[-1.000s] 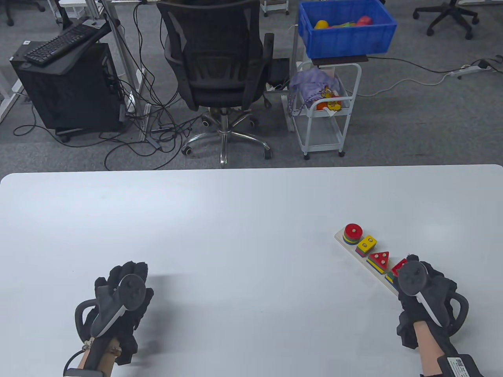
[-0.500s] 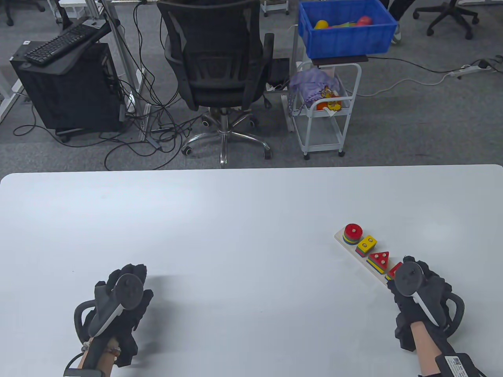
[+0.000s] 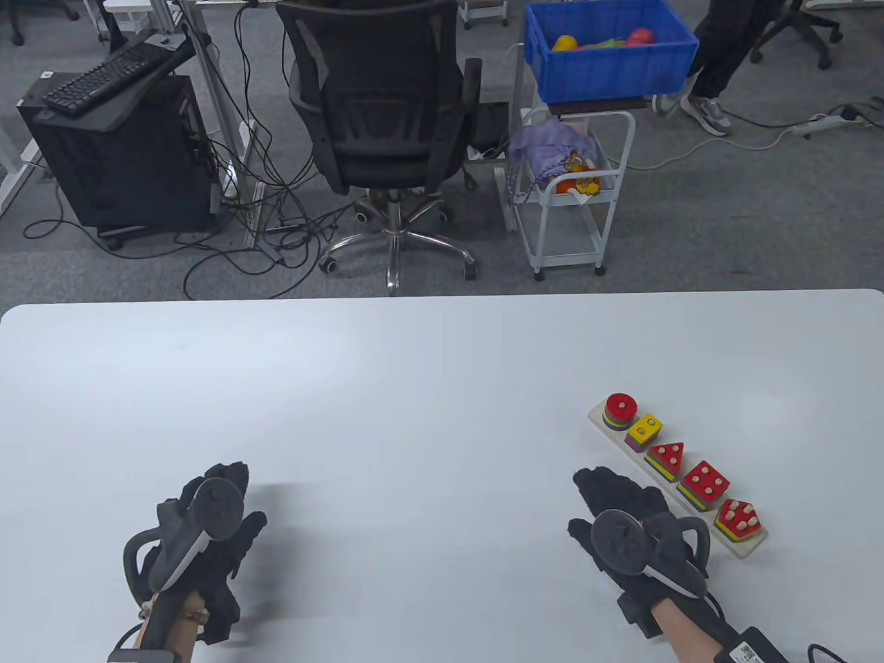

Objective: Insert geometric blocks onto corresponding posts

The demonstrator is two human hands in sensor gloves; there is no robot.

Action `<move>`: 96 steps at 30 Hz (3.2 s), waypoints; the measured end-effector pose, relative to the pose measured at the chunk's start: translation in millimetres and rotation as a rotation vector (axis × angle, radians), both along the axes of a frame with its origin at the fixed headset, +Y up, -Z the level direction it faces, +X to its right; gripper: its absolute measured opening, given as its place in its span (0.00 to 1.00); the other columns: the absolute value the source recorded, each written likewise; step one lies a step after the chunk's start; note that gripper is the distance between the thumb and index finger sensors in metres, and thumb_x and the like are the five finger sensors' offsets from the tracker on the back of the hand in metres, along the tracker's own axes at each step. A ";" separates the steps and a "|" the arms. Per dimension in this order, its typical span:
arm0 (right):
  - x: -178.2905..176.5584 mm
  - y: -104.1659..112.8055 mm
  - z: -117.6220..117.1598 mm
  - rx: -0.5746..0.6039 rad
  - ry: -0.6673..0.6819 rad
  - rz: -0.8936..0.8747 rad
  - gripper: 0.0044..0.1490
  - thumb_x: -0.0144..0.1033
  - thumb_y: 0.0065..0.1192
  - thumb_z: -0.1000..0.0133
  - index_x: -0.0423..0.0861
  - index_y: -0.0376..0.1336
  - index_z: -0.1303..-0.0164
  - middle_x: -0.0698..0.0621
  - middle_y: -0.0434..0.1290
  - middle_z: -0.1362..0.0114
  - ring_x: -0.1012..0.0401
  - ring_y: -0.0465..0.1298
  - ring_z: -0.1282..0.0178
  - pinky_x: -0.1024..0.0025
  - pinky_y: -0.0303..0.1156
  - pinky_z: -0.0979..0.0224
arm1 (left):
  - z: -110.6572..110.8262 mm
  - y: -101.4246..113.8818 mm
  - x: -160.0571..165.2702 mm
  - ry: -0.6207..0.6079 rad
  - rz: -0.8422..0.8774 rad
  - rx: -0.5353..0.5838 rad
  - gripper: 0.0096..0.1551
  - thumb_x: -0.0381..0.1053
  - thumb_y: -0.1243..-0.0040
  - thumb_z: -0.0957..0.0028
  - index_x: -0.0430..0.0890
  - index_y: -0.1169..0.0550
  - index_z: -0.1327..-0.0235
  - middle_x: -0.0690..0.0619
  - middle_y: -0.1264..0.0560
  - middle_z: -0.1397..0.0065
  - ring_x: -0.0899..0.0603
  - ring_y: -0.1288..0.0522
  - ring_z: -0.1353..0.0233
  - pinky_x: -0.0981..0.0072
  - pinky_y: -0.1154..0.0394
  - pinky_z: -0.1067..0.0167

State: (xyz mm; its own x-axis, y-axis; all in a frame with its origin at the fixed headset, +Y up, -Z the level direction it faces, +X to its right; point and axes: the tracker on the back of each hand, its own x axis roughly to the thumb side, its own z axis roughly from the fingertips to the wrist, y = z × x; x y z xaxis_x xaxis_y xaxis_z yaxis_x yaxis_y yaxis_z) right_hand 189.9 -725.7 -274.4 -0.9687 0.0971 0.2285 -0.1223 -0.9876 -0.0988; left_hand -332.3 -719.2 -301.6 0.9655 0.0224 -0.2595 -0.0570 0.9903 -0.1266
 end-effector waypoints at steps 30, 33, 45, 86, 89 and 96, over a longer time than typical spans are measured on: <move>-18.5 9.2 7.8 -0.035 0.105 -0.092 0.44 0.52 0.60 0.46 0.44 0.54 0.22 0.38 0.62 0.21 0.40 0.70 0.26 0.30 0.63 0.30 | -29.3 -5.1 24.4 0.035 0.064 -0.007 0.41 0.64 0.34 0.60 0.60 0.31 0.30 0.58 0.28 0.23 0.51 0.24 0.26 0.51 0.34 0.24; -29.1 15.1 14.1 0.000 0.157 -0.117 0.46 0.53 0.61 0.46 0.44 0.52 0.22 0.38 0.61 0.20 0.40 0.70 0.26 0.31 0.63 0.30 | -24.3 9.7 72.1 -0.141 0.370 -0.008 0.41 0.64 0.34 0.59 0.60 0.32 0.29 0.58 0.29 0.23 0.51 0.24 0.26 0.51 0.34 0.24; -74.6 37.9 53.0 0.246 0.406 -0.291 0.54 0.56 0.65 0.50 0.42 0.49 0.21 0.37 0.61 0.22 0.43 0.72 0.28 0.33 0.66 0.32 | 2.4 -9.9 255.0 -0.541 1.308 -0.568 0.43 0.63 0.38 0.55 0.57 0.39 0.25 0.57 0.33 0.21 0.50 0.26 0.25 0.50 0.35 0.23; 168.9 21.8 -1.8 -0.193 -0.698 -0.062 0.44 0.45 0.77 0.53 0.49 0.62 0.27 0.44 0.67 0.23 0.42 0.70 0.26 0.28 0.58 0.25 | -2.4 1.4 9.9 -0.015 -0.001 0.062 0.44 0.68 0.46 0.55 0.65 0.44 0.23 0.60 0.49 0.12 0.45 0.49 0.11 0.37 0.53 0.18; 171.9 14.6 -3.4 -0.224 -0.713 -0.043 0.44 0.45 0.77 0.53 0.50 0.61 0.26 0.45 0.67 0.23 0.42 0.69 0.25 0.28 0.57 0.25 | -3.2 -0.5 9.8 -0.020 0.001 0.052 0.44 0.68 0.46 0.55 0.65 0.44 0.23 0.60 0.49 0.12 0.45 0.48 0.11 0.37 0.53 0.18; 168.7 8.6 -5.9 -0.250 -0.692 -0.039 0.44 0.46 0.76 0.53 0.51 0.61 0.26 0.46 0.67 0.22 0.42 0.69 0.25 0.29 0.57 0.25 | -4.5 -6.1 14.2 -0.041 -0.013 0.024 0.44 0.69 0.47 0.55 0.66 0.44 0.23 0.60 0.49 0.12 0.45 0.48 0.11 0.37 0.52 0.18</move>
State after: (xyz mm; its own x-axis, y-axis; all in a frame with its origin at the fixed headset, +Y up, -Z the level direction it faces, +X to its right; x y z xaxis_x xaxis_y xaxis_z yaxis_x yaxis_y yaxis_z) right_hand 358.6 -717.1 -280.2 -0.8779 0.1036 -0.4676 -0.1493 -0.9869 0.0617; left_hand -318.1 -725.2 -306.2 0.9755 0.0152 -0.2195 -0.0391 0.9937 -0.1046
